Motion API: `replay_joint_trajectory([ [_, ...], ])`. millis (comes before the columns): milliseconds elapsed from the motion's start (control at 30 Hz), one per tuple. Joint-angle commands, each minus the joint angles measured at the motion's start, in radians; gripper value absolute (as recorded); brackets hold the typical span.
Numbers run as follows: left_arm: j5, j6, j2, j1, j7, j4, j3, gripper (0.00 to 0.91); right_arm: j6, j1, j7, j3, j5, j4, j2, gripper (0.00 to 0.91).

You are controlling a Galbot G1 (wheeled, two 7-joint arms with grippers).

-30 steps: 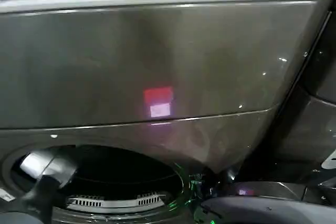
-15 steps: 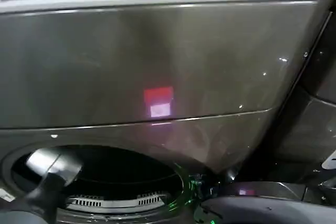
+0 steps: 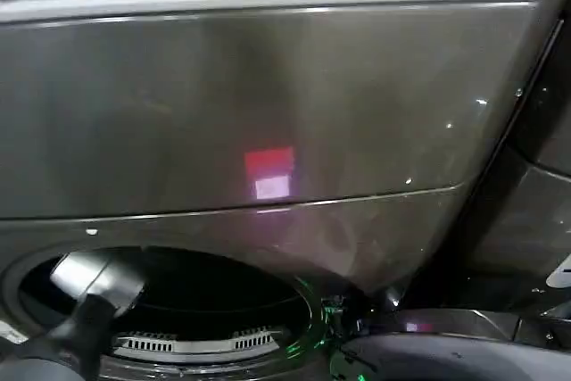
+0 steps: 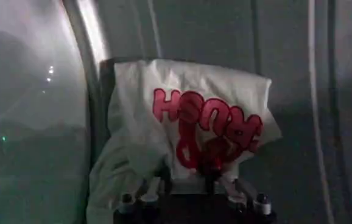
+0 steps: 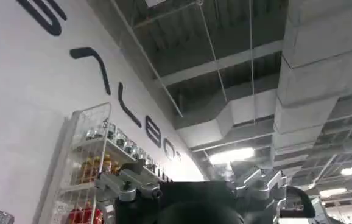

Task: Grasp the clothes from the dryer.

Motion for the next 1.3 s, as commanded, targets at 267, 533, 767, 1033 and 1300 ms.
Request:
replay_joint_trajectory([
  [267,-0.228,0.088,0.004,0.048,-0.168,-0.079,-0.116,0.0,0.002,0.009,0.003,-0.017,-0.003,0.008,-0.001,0.907],
  [533,-0.401,0.215,0.029,0.258,-0.442,-0.313,-0.386,0.0,0.004,0.026,0.004,-0.042,-0.017,0.023,0.015,0.907],
  [767,-0.65,0.23,0.031,0.458,-0.647,-0.652,-0.595,0.0,-0.006,0.025,0.01,-0.038,-0.03,0.029,0.013,0.907],
  [1033,-0.818,0.145,-0.016,0.69,-0.82,-0.931,-0.763,0.0,-0.039,0.007,0.013,-0.016,-0.154,0.02,0.006,0.907],
  [1300,-0.896,-0.028,-0.071,0.85,-1.012,-1.052,-0.83,0.0,-0.018,-0.009,0.021,0.02,-0.158,0.009,-0.002,0.907],
])
